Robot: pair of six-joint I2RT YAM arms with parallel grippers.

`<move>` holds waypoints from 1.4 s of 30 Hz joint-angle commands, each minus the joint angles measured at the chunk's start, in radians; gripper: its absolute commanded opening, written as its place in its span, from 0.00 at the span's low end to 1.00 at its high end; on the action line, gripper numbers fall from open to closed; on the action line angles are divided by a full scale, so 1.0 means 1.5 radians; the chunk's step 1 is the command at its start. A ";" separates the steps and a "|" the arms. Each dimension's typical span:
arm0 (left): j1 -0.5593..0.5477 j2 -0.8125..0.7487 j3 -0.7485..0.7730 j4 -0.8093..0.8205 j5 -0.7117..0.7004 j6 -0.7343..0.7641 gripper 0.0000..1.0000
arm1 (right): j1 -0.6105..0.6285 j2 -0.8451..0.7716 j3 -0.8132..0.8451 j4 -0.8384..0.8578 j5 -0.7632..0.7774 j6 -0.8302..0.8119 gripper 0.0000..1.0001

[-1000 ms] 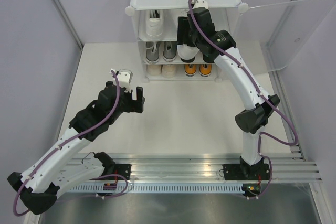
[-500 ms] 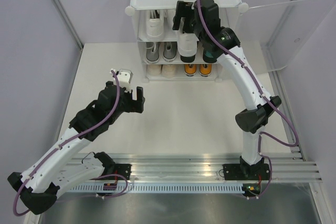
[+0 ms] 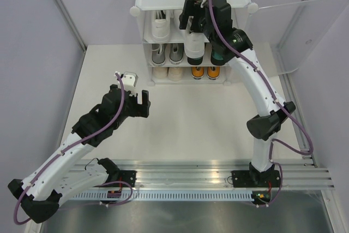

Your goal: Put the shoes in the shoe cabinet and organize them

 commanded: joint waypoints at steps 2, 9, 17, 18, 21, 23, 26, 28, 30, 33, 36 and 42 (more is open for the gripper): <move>0.000 0.001 0.001 0.022 0.003 0.019 0.95 | -0.003 -0.067 -0.030 0.024 -0.024 -0.002 0.95; 0.000 0.004 0.001 0.021 0.000 0.020 0.96 | -0.004 -0.114 -0.069 0.021 -0.038 -0.001 0.96; 0.000 0.006 0.000 0.021 -0.006 0.020 0.96 | -0.004 -0.218 -0.214 0.033 -0.056 -0.013 0.86; 0.000 0.008 0.000 0.021 -0.007 0.020 0.96 | -0.005 -0.232 -0.240 0.040 -0.059 -0.018 0.83; 0.000 0.010 -0.001 0.021 -0.009 0.020 0.96 | -0.005 -0.325 -0.354 0.089 -0.078 -0.042 0.74; 0.000 0.011 -0.001 0.021 -0.009 0.021 0.96 | -0.005 -0.359 -0.433 0.127 -0.075 -0.052 0.67; 0.000 0.013 -0.001 0.022 -0.010 0.021 0.96 | -0.005 -0.404 -0.507 0.156 -0.079 -0.060 0.49; 0.000 0.014 -0.001 0.022 -0.012 0.022 0.96 | -0.005 -0.423 -0.538 0.176 -0.093 -0.063 0.38; 0.000 0.017 -0.001 0.021 -0.012 0.022 0.96 | -0.005 -0.431 -0.579 0.201 -0.114 -0.064 0.31; 0.000 0.016 -0.001 0.021 -0.013 0.022 0.96 | -0.005 -0.422 -0.614 0.230 -0.123 -0.065 0.27; 0.000 0.018 -0.001 0.022 -0.013 0.022 0.96 | -0.005 -0.393 -0.614 0.245 -0.133 -0.069 0.27; 0.000 0.019 -0.001 0.022 -0.012 0.022 0.96 | -0.005 -0.329 -0.574 0.260 -0.140 -0.078 0.25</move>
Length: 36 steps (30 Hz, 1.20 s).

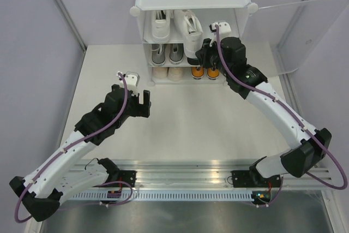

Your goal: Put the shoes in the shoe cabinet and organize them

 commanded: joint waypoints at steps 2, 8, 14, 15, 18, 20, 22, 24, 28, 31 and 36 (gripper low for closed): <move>0.000 0.002 0.000 0.022 -0.007 0.022 0.96 | -0.003 0.042 0.056 0.041 -0.016 -0.021 0.25; 0.000 0.002 0.001 0.022 -0.003 0.022 0.96 | -0.003 0.084 0.093 0.041 -0.027 -0.031 0.24; 0.000 0.001 0.001 0.022 -0.003 0.022 0.96 | -0.003 0.112 0.127 0.041 -0.027 -0.033 0.24; 0.000 0.001 0.001 0.022 -0.002 0.022 0.96 | -0.003 0.117 0.131 0.041 -0.027 -0.032 0.24; 0.000 0.002 0.001 0.021 -0.003 0.022 0.96 | -0.003 0.130 0.146 0.041 -0.025 -0.032 0.24; 0.000 0.000 0.001 0.022 -0.003 0.022 0.96 | -0.003 0.141 0.160 0.041 -0.025 -0.032 0.24; 0.000 0.000 0.001 0.022 -0.003 0.022 0.96 | -0.003 0.148 0.171 0.041 -0.020 -0.031 0.24; 0.000 -0.001 0.001 0.022 -0.003 0.022 0.96 | -0.003 0.157 0.177 0.041 -0.017 -0.031 0.24; 0.000 0.000 0.001 0.022 -0.003 0.022 0.96 | -0.003 0.169 0.190 0.042 -0.002 -0.029 0.24; 0.000 -0.001 0.001 0.021 -0.002 0.022 0.96 | -0.004 0.181 0.204 0.042 0.005 -0.028 0.24; 0.000 -0.002 0.001 0.021 0.000 0.022 0.96 | -0.007 0.203 0.231 0.043 0.010 -0.029 0.24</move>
